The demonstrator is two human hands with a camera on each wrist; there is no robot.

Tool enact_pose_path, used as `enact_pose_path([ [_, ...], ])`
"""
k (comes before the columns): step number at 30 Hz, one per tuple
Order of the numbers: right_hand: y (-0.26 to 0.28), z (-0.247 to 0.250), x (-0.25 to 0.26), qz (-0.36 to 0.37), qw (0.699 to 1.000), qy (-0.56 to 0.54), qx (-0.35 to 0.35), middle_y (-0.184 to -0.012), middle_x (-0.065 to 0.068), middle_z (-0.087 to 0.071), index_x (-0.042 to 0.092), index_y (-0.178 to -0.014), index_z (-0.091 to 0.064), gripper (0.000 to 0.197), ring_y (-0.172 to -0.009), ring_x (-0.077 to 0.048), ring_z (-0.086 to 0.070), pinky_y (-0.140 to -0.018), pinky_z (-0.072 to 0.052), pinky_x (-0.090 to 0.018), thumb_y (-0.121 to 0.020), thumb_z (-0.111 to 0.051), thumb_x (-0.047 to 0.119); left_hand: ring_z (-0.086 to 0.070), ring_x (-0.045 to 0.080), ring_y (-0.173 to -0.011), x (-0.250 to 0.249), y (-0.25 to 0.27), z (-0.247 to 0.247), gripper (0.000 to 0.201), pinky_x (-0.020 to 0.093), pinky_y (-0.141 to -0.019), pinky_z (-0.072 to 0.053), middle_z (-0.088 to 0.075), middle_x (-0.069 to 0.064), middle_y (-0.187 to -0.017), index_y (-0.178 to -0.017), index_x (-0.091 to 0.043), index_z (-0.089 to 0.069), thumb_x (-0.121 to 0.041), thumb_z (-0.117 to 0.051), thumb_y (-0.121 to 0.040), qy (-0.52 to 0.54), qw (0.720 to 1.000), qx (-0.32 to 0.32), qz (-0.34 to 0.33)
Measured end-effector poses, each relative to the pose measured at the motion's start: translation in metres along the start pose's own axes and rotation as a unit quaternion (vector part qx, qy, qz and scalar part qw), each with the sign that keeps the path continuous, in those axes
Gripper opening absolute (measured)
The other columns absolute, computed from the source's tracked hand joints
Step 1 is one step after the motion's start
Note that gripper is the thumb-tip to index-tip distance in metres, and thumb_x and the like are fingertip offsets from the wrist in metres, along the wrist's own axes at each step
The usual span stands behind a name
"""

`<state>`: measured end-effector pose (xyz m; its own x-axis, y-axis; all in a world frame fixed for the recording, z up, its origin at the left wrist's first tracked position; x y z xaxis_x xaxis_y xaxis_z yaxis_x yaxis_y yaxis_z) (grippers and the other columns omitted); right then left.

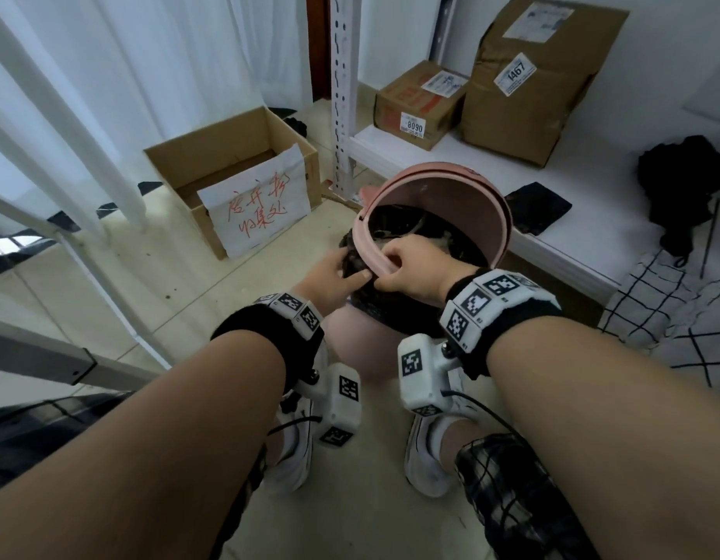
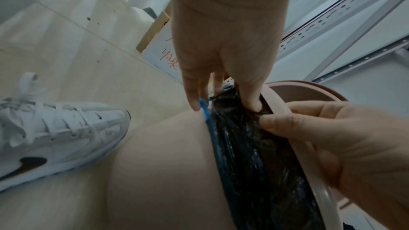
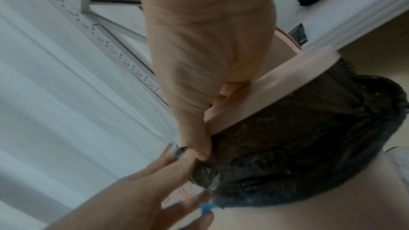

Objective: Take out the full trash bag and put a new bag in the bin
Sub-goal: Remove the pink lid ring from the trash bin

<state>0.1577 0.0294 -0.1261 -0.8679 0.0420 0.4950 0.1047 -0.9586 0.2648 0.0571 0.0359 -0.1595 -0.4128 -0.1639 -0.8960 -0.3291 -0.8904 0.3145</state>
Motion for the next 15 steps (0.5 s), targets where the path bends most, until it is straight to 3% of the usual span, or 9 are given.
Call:
enact_pose_path([
  [2,-0.001,0.004,0.007,-0.002,1.0,0.01,-0.02,-0.066,-0.006,-0.05,0.005,-0.069,-0.057,0.025,-0.057,-0.015,-0.043,-0.054,-0.033,-0.028,-0.077,-0.073,0.022,-0.056,0.022,-0.097,-0.008,0.003,0.013,0.04,0.04,-0.085,-0.049,-0.054,0.002,-0.108,-0.132,-0.009,-0.048,-0.009,-0.056,-0.092,-0.005,0.999,-0.041,-0.025],
  [3,-0.001,0.006,0.01,-0.001,0.999,0.018,-0.026,-0.068,-0.008,-0.053,0.001,-0.072,-0.061,0.026,-0.058,-0.016,-0.046,-0.057,-0.035,-0.029,-0.076,-0.074,0.023,-0.053,0.019,-0.091,-0.009,0.004,0.015,0.037,0.041,-0.082,-0.049,-0.054,0.003,-0.107,-0.131,-0.01,-0.049,-0.008,-0.053,-0.094,0.003,0.999,-0.04,-0.023],
  [5,0.001,0.005,0.014,0.005,0.999,0.033,-0.017,-0.078,-0.011,-0.059,-0.002,-0.085,-0.065,0.03,-0.07,-0.021,-0.053,-0.064,-0.04,-0.03,-0.075,-0.076,0.025,-0.055,0.015,-0.076,-0.007,0.004,0.014,0.026,0.033,-0.062,-0.049,-0.057,0.005,-0.097,-0.121,-0.014,-0.05,-0.006,-0.046,-0.097,0.025,0.999,-0.02,-0.006],
  [7,0.006,-0.002,0.017,0.009,0.999,0.032,0.01,-0.089,-0.012,-0.061,-0.001,-0.096,-0.063,0.034,-0.079,-0.024,-0.056,-0.069,-0.042,-0.031,-0.076,-0.075,0.024,-0.058,0.004,-0.057,-0.003,0.006,0.014,0.015,0.023,-0.059,-0.049,-0.057,0.003,-0.079,-0.108,-0.017,-0.049,-0.008,-0.043,-0.098,0.031,0.999,-0.008,0.015],
  [8,0.008,-0.005,0.018,0.013,0.999,0.032,0.021,-0.091,-0.013,-0.061,-0.001,-0.098,-0.062,0.034,-0.08,-0.024,-0.055,-0.069,-0.042,-0.031,-0.077,-0.075,0.023,-0.059,0.003,-0.057,-0.003,0.007,0.014,0.013,0.026,-0.066,-0.051,-0.056,0.001,-0.075,-0.106,-0.017,-0.049,-0.009,-0.043,-0.098,0.023,1.0,-0.005,0.02],
  [10,0.011,-0.006,0.019,0.017,0.999,0.032,0.036,-0.084,-0.012,-0.055,-0.001,-0.088,-0.058,0.028,-0.076,-0.023,-0.05,-0.061,-0.037,-0.029,-0.078,-0.073,0.021,-0.059,0.015,-0.078,-0.004,0.007,0.014,0.017,0.036,-0.085,-0.05,-0.059,0.002,-0.081,-0.112,-0.017,-0.054,-0.015,-0.045,-0.098,-0.01,1.0,0.001,0.019],
  [12,0.011,0.0,0.015,0.01,0.999,0.018,0.042,-0.074,-0.009,-0.048,0.005,-0.076,-0.051,0.027,-0.07,-0.022,-0.046,-0.057,-0.033,-0.029,-0.077,-0.074,0.02,-0.058,0.024,-0.093,-0.003,0.005,0.011,0.034,0.036,-0.089,-0.049,-0.062,0.012,-0.099,-0.129,-0.007,-0.05,-0.019,-0.047,-0.098,-0.026,0.999,0.008,0.029],
  [15,0.01,0.005,0.008,0.0,0.999,-0.003,0.046,-0.072,-0.009,-0.048,0.003,-0.076,-0.052,0.026,-0.068,-0.021,-0.045,-0.061,-0.036,-0.029,-0.077,-0.074,0.018,-0.056,0.024,-0.099,0.0,0.001,0.005,0.047,0.039,-0.092,-0.05,-0.059,0.016,-0.119,-0.14,-0.008,-0.039,-0.022,-0.049,-0.097,-0.045,0.998,0.022,0.037],
])
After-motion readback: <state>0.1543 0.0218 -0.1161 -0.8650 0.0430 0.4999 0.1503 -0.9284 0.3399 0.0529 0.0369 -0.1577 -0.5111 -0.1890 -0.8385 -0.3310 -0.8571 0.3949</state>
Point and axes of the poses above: each hand's wrist, its own y-axis away from the middle knuckle, its own z-axis out of the back of the hand, x = y × z, the point moved 10 cm from there along -y, towards the middle knuckle
